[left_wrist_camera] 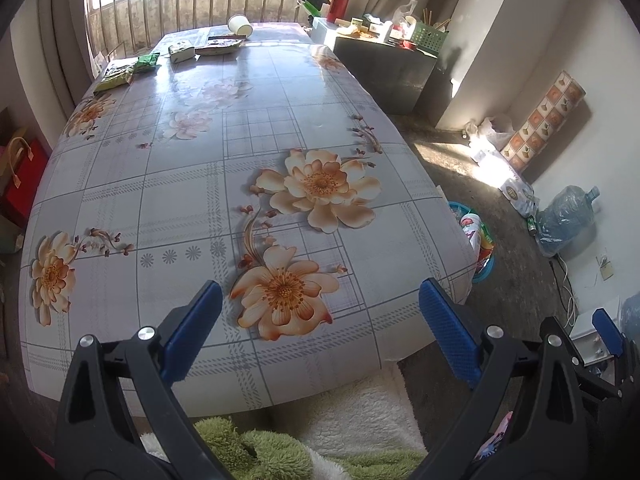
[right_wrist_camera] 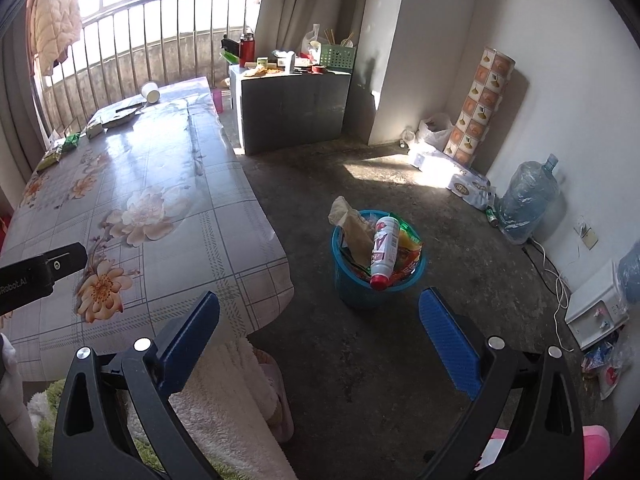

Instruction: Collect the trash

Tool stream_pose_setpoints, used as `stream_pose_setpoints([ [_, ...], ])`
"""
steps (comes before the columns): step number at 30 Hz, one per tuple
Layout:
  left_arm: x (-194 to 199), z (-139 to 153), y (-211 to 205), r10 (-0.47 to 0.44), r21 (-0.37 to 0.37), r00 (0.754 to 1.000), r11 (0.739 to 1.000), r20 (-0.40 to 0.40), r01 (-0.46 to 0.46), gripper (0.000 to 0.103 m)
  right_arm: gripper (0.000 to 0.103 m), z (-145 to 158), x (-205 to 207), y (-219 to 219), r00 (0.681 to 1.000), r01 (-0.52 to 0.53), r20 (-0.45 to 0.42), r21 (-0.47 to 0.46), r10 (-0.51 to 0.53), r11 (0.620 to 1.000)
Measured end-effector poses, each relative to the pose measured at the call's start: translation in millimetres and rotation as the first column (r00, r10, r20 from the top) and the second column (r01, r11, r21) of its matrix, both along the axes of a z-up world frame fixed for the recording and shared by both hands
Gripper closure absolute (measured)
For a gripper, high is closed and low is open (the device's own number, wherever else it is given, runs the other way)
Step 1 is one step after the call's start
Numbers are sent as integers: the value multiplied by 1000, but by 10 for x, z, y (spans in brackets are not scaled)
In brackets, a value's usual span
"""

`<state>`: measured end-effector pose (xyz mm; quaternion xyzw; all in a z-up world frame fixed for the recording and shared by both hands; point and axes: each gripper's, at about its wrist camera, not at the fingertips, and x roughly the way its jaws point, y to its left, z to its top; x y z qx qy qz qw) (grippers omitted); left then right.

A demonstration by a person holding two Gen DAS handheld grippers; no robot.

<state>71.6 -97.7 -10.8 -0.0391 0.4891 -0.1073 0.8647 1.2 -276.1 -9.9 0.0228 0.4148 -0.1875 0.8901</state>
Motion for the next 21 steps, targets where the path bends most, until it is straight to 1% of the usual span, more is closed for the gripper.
stream_pose_setpoints([
  [9,-41,44,-108,-35,9,999,999,14,35,8,6,11,-53,-66,1000,9,2,-2,-9,1000],
  [21,-39,86,-124,-38,37,999,999,15,37,8,6,12,-58,-88,1000,2,2,8,-2,1000],
])
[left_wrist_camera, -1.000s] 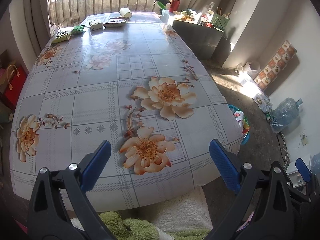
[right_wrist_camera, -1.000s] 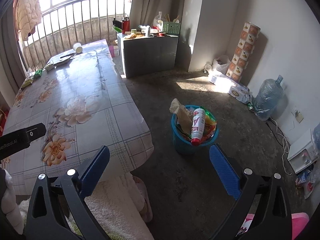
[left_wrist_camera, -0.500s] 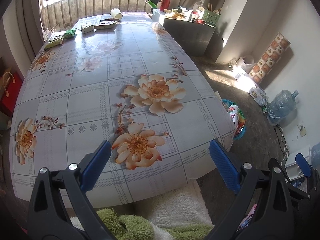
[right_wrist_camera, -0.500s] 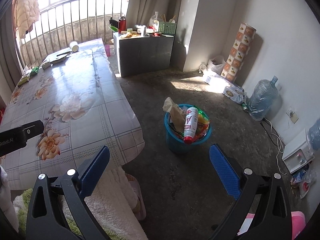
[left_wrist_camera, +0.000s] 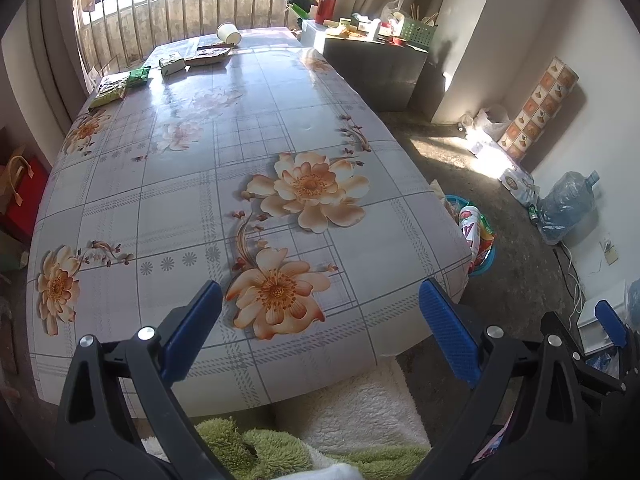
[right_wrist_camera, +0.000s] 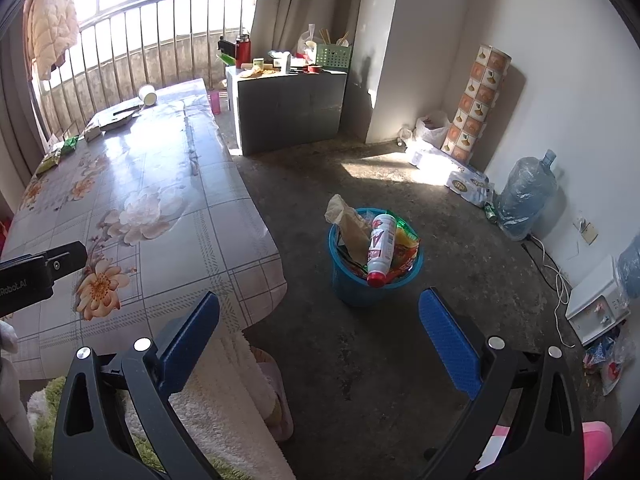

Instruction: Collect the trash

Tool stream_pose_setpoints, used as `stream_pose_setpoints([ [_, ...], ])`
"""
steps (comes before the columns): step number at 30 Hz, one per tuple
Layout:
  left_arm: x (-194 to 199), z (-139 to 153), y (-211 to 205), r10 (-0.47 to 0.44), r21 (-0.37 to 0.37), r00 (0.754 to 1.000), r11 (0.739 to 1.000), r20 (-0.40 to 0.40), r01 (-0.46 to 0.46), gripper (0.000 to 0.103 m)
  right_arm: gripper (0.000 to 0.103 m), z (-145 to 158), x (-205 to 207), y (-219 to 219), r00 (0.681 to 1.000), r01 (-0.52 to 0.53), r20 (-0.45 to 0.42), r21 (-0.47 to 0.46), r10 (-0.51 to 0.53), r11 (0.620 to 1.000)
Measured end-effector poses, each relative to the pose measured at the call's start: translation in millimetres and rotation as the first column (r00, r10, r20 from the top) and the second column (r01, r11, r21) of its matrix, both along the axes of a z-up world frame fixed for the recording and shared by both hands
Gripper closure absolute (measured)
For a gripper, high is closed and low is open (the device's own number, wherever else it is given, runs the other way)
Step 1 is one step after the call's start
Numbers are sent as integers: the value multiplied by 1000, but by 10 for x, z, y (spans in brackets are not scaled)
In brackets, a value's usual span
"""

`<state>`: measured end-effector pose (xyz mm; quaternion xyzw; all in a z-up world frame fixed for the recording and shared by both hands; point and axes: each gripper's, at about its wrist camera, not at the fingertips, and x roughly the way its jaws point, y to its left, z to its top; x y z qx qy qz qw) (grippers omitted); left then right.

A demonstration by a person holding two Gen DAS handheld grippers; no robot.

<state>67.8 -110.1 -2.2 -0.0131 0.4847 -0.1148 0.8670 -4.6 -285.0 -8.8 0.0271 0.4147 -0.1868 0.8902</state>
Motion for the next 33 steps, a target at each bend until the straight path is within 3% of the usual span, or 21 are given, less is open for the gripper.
stream_pose_setpoints([
  [33,8,-11,78,3,27,1000,1000,12,-3,8,6,7,40,73,1000,-16,-2,-5,16,1000],
])
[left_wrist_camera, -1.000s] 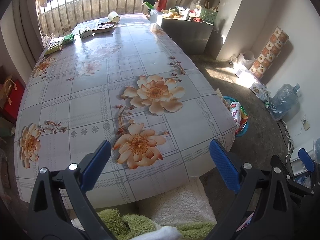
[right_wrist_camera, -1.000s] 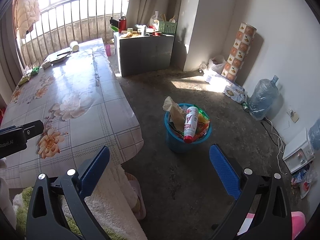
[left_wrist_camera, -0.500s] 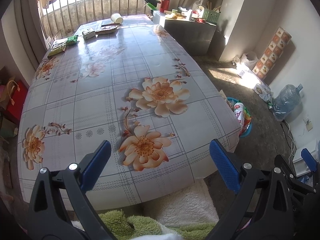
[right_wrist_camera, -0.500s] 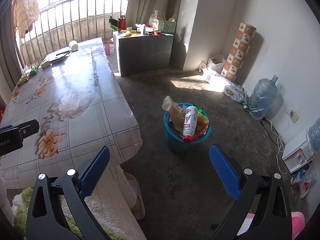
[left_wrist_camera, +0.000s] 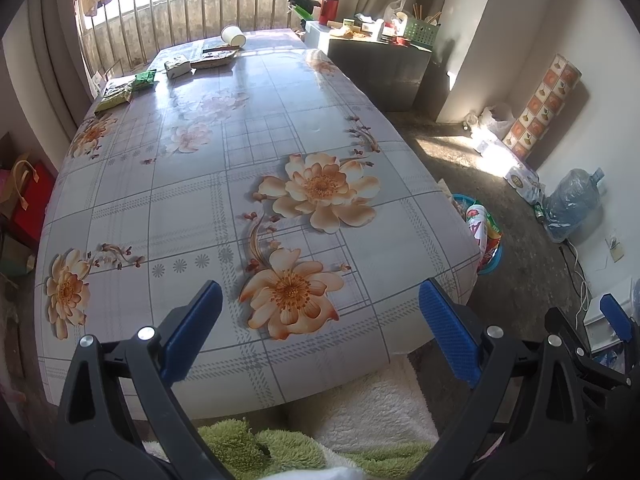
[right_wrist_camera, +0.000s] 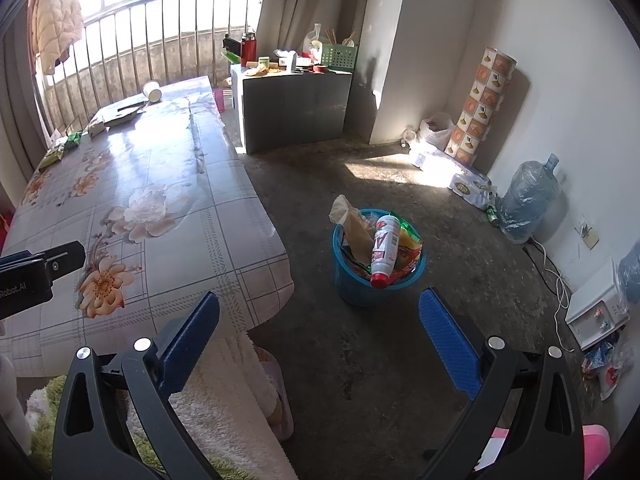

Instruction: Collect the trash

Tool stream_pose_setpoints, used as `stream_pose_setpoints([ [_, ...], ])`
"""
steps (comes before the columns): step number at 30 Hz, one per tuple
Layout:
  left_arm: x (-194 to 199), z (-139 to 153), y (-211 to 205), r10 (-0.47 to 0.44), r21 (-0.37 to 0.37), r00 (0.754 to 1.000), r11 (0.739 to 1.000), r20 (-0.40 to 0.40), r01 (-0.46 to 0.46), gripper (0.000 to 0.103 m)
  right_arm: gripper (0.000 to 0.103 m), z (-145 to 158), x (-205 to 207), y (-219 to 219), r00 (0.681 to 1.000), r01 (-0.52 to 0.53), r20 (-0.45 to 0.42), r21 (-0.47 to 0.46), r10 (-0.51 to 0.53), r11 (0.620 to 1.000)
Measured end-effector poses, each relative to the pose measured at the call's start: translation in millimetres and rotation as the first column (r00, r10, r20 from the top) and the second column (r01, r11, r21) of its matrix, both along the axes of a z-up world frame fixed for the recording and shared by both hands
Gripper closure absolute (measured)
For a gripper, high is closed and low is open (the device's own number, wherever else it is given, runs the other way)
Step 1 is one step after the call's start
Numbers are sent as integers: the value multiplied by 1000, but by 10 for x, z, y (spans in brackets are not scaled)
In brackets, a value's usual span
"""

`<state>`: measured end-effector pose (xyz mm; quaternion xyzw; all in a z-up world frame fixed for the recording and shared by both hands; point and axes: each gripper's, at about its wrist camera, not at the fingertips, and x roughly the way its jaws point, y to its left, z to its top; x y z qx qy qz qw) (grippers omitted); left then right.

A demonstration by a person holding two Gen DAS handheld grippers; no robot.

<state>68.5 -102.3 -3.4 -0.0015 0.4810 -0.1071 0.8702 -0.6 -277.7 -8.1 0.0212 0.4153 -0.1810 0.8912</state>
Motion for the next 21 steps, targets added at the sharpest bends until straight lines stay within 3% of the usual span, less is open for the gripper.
stream_pose_setpoints([
  [21,-27,24,8,-4,-2,1000,1000,8,4,8,6,-9,-28,14,1000,-6,0,-3,6,1000],
])
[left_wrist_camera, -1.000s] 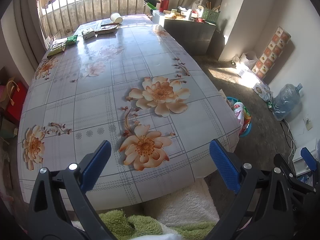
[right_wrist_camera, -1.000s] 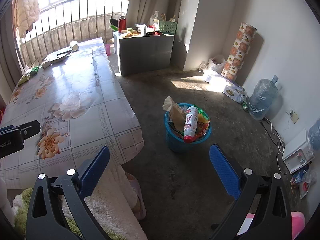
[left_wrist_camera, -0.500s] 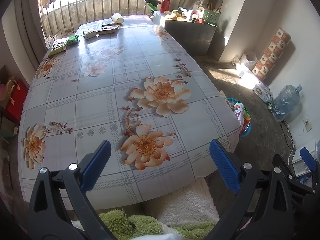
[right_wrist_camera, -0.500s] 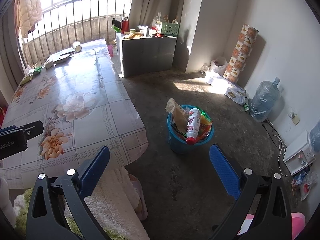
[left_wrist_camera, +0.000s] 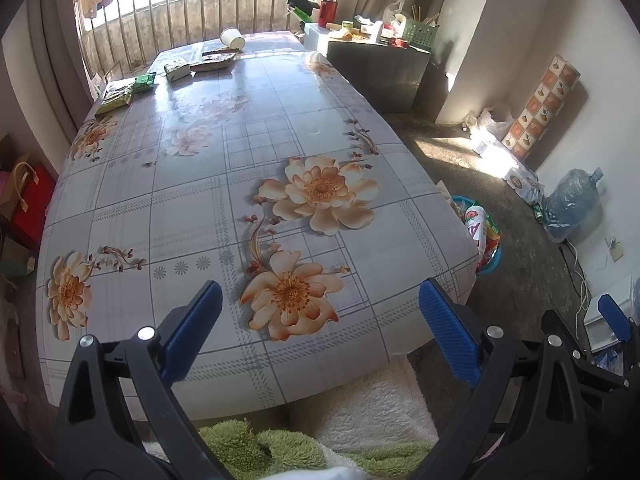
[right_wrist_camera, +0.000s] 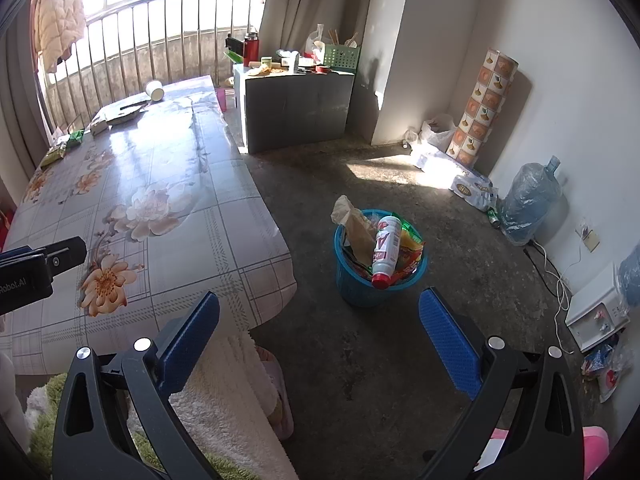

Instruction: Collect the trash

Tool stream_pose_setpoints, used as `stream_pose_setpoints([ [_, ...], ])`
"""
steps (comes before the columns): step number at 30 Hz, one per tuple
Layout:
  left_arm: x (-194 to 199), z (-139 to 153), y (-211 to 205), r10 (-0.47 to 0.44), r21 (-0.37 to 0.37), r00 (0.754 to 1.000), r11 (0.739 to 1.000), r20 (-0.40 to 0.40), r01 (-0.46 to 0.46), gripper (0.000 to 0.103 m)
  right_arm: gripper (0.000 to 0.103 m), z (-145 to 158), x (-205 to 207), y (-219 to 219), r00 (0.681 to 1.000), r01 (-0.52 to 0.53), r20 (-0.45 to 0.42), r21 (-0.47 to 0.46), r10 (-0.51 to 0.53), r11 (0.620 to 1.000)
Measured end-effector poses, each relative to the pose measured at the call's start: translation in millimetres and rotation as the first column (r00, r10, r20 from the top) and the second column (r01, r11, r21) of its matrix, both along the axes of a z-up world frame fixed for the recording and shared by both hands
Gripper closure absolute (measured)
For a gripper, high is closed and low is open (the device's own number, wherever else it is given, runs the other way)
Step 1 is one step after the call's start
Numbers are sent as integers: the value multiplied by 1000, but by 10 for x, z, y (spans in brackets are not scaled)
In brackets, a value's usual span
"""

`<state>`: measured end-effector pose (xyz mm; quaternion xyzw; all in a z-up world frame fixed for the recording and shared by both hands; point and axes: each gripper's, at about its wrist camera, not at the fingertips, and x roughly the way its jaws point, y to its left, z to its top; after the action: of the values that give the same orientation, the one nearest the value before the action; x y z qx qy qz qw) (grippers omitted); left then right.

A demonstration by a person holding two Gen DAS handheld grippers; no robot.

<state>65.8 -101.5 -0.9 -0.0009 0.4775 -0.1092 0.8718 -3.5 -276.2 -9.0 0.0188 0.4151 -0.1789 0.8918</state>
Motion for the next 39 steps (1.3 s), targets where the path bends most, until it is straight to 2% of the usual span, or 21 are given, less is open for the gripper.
stream_pose_setpoints([
  [39,29,-12,-32,-13,0,1000,1000,-19,13,8,6,-7,7,-54,1000,10,-9,3,-10,1000],
])
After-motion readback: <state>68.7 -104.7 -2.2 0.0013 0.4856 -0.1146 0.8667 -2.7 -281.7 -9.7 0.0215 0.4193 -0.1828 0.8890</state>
